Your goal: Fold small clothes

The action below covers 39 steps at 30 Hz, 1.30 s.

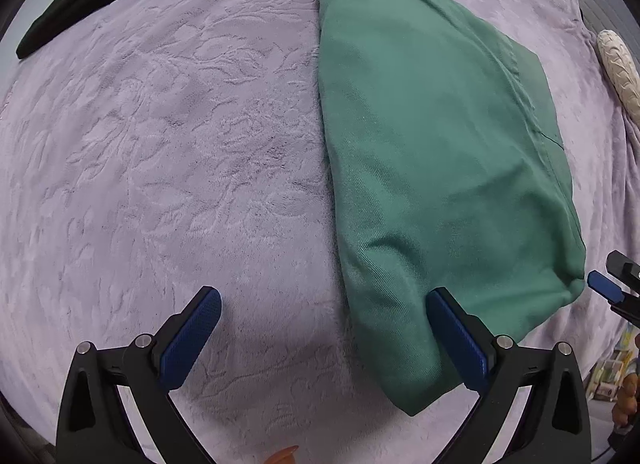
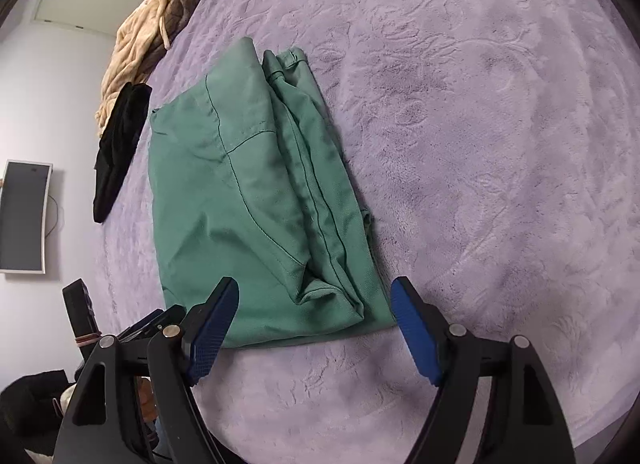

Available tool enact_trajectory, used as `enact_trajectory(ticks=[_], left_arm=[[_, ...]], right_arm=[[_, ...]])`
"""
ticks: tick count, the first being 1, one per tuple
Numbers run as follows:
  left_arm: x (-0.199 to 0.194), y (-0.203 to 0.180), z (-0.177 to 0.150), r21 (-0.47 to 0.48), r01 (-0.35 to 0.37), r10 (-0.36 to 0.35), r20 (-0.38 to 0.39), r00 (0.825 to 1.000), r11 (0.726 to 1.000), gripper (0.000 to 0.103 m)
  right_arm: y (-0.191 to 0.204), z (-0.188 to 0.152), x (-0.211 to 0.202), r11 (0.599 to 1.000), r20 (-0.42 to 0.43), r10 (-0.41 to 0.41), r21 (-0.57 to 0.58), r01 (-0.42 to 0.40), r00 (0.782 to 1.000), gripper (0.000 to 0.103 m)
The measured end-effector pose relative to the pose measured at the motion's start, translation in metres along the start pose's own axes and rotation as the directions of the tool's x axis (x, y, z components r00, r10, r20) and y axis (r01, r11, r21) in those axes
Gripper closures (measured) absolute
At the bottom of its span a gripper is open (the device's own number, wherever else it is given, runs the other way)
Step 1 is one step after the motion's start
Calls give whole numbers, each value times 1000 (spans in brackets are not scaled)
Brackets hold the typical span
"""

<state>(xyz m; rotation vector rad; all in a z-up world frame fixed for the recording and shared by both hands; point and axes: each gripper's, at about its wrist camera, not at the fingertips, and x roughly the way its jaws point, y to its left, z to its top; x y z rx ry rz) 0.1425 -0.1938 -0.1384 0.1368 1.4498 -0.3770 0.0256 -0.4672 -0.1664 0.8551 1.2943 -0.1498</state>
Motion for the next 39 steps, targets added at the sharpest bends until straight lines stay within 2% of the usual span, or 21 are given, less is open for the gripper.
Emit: enact_trajectory(ticks=[14, 19, 22, 26, 28, 31, 39], left_arm=[[0, 25, -4, -40, 54, -55, -39, 998, 998, 0], [-4, 30, -1, -16, 43, -44, -37, 998, 999, 0], [-8, 32, 4, -7, 70, -70, -45, 997, 998, 0], [-18, 37, 17, -44, 147, -147, -9, 989, 988, 0], [-21, 41, 25, -57, 161, -161, 10, 987, 985, 0], [-16, 45, 42, -75, 163, -162, 17, 987, 984, 0], [9, 42, 64, -124, 253, -255, -1, 967, 960, 0]], right_arm=[[3, 1, 6, 1000, -8, 14, -8, -15, 1000, 19], [-1, 8, 6, 1000, -1, 25, -1, -25, 1000, 19], [-2, 15, 7, 1000, -3, 25, -7, -25, 1000, 19], [-5, 25, 8, 999, -7, 29, -13, -29, 1000, 19], [-7, 30, 10, 999, -8, 36, -7, -36, 999, 19], [-8, 38, 15, 999, -12, 54, 3, -54, 998, 19], [-8, 66, 37, 997, -44, 61, -44, -63, 997, 19]])
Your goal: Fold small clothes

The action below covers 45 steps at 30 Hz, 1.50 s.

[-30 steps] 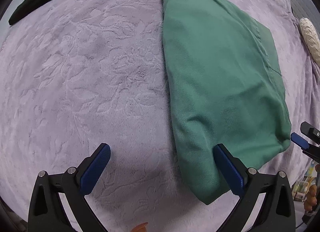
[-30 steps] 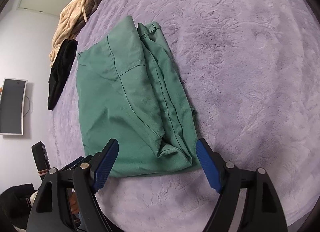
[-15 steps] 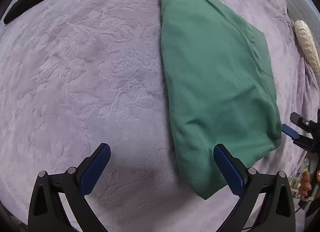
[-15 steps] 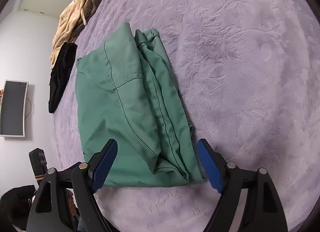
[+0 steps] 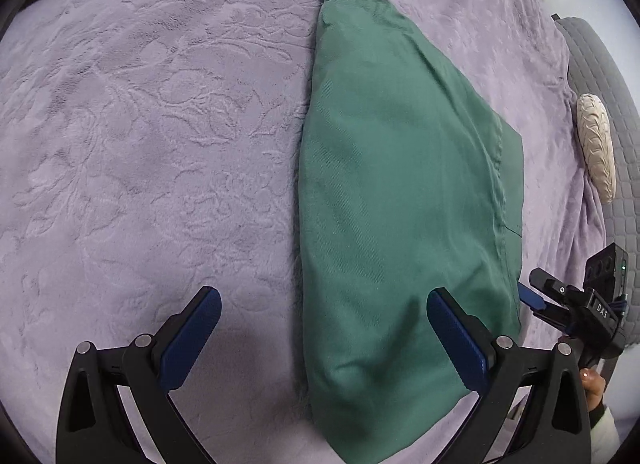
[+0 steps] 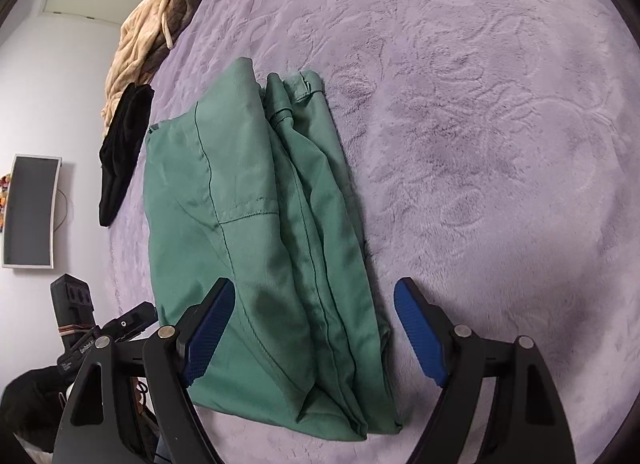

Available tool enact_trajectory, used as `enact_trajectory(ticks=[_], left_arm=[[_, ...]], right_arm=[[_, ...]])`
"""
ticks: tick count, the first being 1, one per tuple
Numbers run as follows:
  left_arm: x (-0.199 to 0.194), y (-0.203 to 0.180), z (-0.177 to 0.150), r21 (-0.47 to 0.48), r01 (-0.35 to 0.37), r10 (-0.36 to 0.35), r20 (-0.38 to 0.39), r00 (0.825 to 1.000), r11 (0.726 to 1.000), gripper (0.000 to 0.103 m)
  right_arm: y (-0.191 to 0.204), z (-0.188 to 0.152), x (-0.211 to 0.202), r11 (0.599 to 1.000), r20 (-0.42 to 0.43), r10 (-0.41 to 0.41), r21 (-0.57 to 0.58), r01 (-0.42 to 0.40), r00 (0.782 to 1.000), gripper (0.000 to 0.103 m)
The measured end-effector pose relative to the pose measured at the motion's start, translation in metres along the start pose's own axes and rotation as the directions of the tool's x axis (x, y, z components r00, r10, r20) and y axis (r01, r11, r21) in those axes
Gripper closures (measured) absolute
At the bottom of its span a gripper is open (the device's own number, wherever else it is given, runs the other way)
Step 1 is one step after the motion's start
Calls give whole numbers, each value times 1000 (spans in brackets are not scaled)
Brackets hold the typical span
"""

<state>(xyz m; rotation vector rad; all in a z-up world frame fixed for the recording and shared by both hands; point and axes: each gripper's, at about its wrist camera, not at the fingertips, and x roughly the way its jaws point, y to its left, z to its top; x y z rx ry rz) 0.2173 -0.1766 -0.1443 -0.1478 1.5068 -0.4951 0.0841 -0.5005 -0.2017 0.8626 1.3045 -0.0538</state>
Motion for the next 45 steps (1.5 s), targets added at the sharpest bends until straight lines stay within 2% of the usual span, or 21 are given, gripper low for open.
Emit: enact_trajectory(ticks=[6, 11, 14, 17, 19, 22, 23, 24, 25, 26, 27, 29, 31, 38, 45], left_arm=[[22, -1, 7, -27, 73, -74, -39, 996, 997, 0], [37, -15, 23, 17, 110, -109, -49, 993, 994, 0], [48, -29, 33, 51, 118, -115, -58, 992, 992, 0], [57, -37, 37, 77, 96, -91, -62, 994, 992, 0], [61, -36, 37, 85, 94, -89, -64, 994, 992, 0], [60, -37, 37, 97, 100, -93, -66, 993, 990, 1], [55, -33, 34, 107, 93, -87, -57, 995, 990, 9], [52, -34, 33, 113, 84, -79, -45, 996, 990, 13], [48, -33, 31, 116, 83, -80, -34, 996, 990, 22], [43, -32, 30, 116, 86, -84, -21, 996, 990, 33], [39, -31, 29, 115, 96, -95, -17, 995, 989, 38], [26, -28, 27, 110, 123, -123, -6, 992, 986, 54], [13, -29, 26, 125, 137, -139, 7, 990, 983, 59], [-37, -28, 1, 175, 164, -171, 22, 985, 971, 59], [-81, 12, -49, 168, 153, -151, -25, 988, 974, 59]], right_arm=[[-8, 20, 17, 996, -30, 91, 7, -91, 995, 19], [-10, 39, 37, 984, -70, 179, 11, -179, 981, 19], [-2, 51, 46, 975, -85, 223, 2, -224, 971, 13], [11, 57, 51, 958, -97, 283, -30, -287, 954, 13], [12, 58, 58, 959, -109, 278, -33, -283, 954, 13], [4, 59, 68, 959, -106, 285, 31, -283, 953, 13], [4, 60, 69, 960, -101, 279, 51, -275, 955, 20], [5, 60, 68, 960, -102, 278, 55, -274, 955, 45], [7, 58, 69, 963, -117, 267, 52, -263, 957, 60], [8, 56, 69, 965, -126, 263, 55, -257, 957, 66], [10, 54, 67, 961, -123, 275, 58, -270, 953, 72], [17, 51, 58, 948, -108, 317, 53, -313, 942, 75], [28, 44, 47, 930, -95, 366, 48, -363, 926, 75], [54, 11, 18, 888, -88, 460, 73, -454, 884, 75], [77, -48, 21, 869, -149, 493, 137, -476, 857, 75]])
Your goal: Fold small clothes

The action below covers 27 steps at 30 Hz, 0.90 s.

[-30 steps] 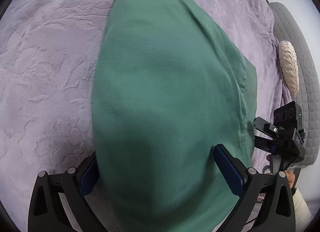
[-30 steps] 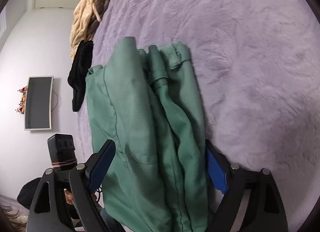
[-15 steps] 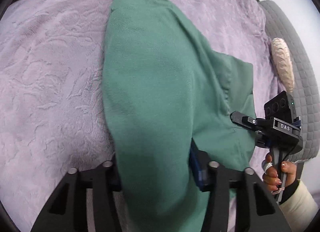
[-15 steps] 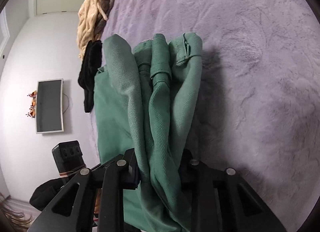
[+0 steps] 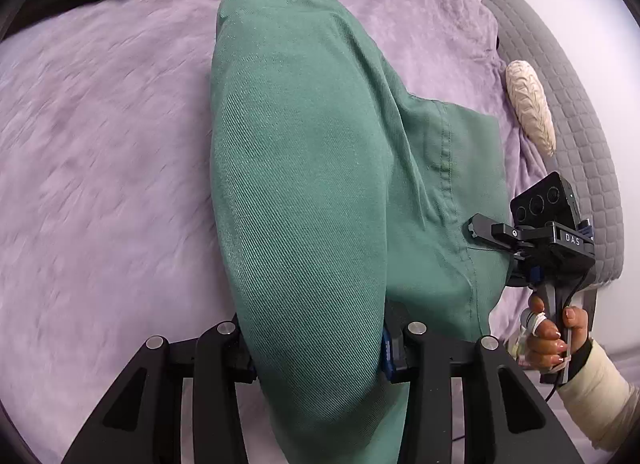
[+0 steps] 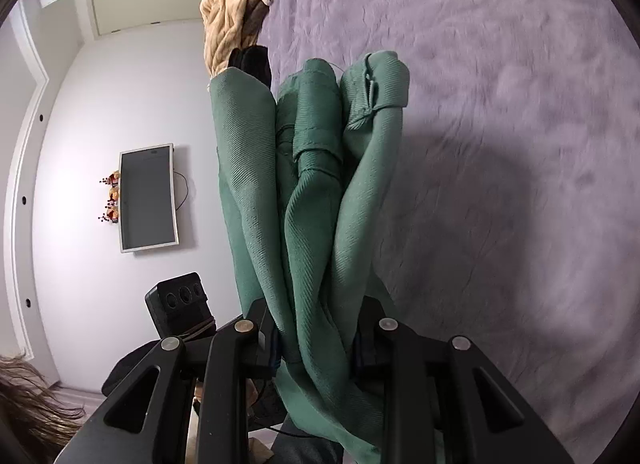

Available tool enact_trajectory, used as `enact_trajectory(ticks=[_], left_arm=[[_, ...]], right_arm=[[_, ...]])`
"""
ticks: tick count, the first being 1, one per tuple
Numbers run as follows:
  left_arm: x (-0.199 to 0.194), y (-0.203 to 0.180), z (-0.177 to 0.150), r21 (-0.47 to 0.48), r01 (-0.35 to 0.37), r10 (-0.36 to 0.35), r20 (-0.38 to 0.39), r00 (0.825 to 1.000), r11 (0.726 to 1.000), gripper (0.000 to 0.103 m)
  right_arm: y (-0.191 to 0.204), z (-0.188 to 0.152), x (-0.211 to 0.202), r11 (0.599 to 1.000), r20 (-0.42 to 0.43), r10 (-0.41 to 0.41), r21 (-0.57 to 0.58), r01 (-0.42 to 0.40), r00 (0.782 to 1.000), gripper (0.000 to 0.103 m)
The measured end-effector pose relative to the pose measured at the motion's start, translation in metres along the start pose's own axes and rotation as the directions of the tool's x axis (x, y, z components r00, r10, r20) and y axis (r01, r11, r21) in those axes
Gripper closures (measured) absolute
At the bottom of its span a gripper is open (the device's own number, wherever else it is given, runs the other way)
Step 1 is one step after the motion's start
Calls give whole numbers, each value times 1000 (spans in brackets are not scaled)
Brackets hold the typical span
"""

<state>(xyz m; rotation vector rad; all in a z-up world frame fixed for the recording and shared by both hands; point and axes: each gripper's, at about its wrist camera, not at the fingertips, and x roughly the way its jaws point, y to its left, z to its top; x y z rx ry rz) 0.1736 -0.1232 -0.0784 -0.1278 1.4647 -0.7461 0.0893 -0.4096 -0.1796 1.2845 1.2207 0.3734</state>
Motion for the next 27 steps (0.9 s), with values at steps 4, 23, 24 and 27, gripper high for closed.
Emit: enact_trajectory(ticks=[4, 23, 24, 27], left_arm=[[-8, 29, -40, -26, -62, 61, -56, 997, 998, 58], [-24, 80, -12, -189, -360, 386, 123, 914, 913, 28], [-14, 78, -8, -190, -372, 396, 110, 912, 909, 28], [-10, 79, -5, -196, -359, 385, 115, 916, 912, 28]], right_arm=[[-16, -36, 32, 998, -49, 2, 68, 2, 999, 75], [22, -12, 77, 861, 49, -472, -188, 472, 880, 100], [21, -10, 79, 850, 57, -487, -195, 488, 871, 100], [15, -12, 73, 854, 57, -481, -194, 482, 875, 100]])
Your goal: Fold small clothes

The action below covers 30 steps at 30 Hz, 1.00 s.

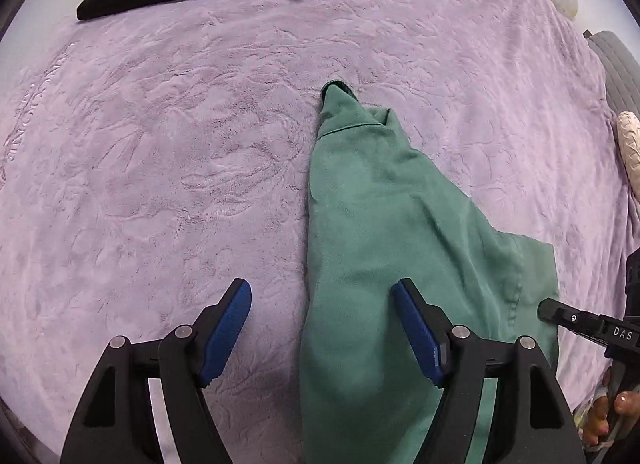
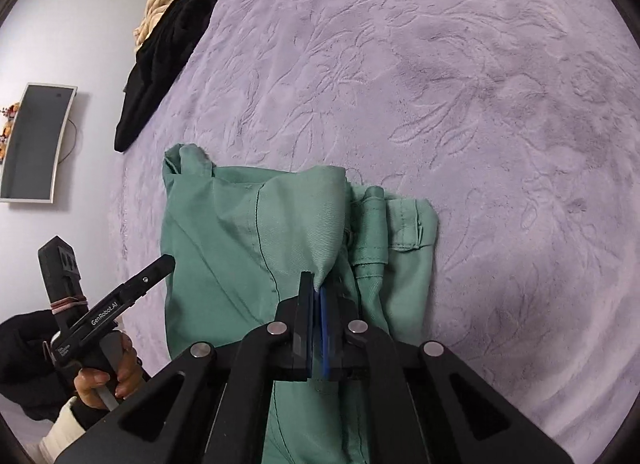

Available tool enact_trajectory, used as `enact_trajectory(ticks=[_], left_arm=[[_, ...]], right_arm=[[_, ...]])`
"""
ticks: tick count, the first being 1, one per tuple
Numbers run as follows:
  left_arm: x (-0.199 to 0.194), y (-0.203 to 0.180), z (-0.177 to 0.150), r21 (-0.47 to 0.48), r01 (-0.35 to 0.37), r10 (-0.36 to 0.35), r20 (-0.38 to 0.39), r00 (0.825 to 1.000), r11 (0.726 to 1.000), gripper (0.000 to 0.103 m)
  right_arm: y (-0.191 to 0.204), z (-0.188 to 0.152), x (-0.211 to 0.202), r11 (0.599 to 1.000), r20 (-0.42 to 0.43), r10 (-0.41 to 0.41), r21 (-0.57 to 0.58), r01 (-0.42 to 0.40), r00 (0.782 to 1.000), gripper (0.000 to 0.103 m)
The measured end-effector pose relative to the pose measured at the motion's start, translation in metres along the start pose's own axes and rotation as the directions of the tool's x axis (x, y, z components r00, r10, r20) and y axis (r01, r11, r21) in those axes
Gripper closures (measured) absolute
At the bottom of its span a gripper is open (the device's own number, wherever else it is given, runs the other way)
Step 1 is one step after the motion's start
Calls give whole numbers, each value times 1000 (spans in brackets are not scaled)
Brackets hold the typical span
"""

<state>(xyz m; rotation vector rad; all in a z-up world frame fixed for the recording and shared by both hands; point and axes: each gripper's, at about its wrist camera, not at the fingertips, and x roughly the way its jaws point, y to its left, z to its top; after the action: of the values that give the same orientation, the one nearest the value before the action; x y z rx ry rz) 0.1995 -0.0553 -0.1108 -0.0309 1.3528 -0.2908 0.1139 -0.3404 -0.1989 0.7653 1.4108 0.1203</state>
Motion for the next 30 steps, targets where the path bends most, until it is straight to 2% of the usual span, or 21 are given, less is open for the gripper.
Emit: enact_trajectory(ticks=[3, 5, 8, 9, 10, 12, 15, 17, 19, 20, 22, 25, 27, 28, 30], left_arm=[[-1, -2, -1, 4, 1, -1, 0, 1000, 1000, 28], [-2, 1, 0, 1, 7, -7, -4, 1000, 1000, 28], [0, 2, -2, 0, 6, -6, -10, 1000, 1000, 28], [0, 3, -2, -4, 6, -6, -12, 1000, 1000, 28], [0, 3, -1, -9, 4, -4, -15, 1000, 1000, 28], [-3, -1, -1, -6, -4, 4, -12, 1000, 1000, 28], [-10, -11, -5, 50, 3, -4, 15, 1000, 999, 28], [-4, -19, -8, 81, -1, 0, 8, 1000, 997, 28], [8, -25, -10, 94, 0, 0, -3, 1000, 996, 27], [14, -28, -11, 100, -5, 6, -4, 1000, 995, 19], [19, -29, -10, 116, -38, 37, 8, 999, 993, 13], [15, -21, -10, 107, -24, 27, -21, 999, 994, 13], [3, -19, -14, 135, -53, 56, -24, 998, 989, 13], [-3, -18, -17, 146, -61, 65, -25, 998, 987, 13], [-16, -14, -29, 144, -27, 35, -53, 998, 989, 13]], right_arm=[[-13, -1, -2, 997, -15, 66, 49, -66, 998, 95], [-25, -3, -7, 991, -18, 99, 87, -97, 995, 87], [-25, -1, 7, 983, -48, 158, 98, -153, 986, 85], [-21, 1, 13, 987, -65, 142, 85, -136, 988, 94], [-14, 3, 17, 991, -66, 122, 69, -118, 990, 97], [3, 2, 4, 995, -34, 98, -6, -98, 995, 100], [18, 1, -20, 994, 38, 1, -110, 3, 999, 101], [2, 4, -15, 992, 33, -80, -92, 83, 996, 101], [-23, 9, 3, 994, -6, -103, -36, 103, 995, 101], [-32, 11, 13, 994, -24, -106, -17, 106, 994, 101], [-35, 12, 19, 995, -23, -102, -16, 102, 995, 102], [-33, 9, 9, 997, -25, -71, -11, 70, 997, 95], [-30, 3, -5, 996, -33, -89, -20, 89, 995, 79], [-28, -1, -12, 995, -33, -95, -30, 94, 995, 77], [-22, -14, -28, 997, -40, -62, -46, 61, 997, 77]])
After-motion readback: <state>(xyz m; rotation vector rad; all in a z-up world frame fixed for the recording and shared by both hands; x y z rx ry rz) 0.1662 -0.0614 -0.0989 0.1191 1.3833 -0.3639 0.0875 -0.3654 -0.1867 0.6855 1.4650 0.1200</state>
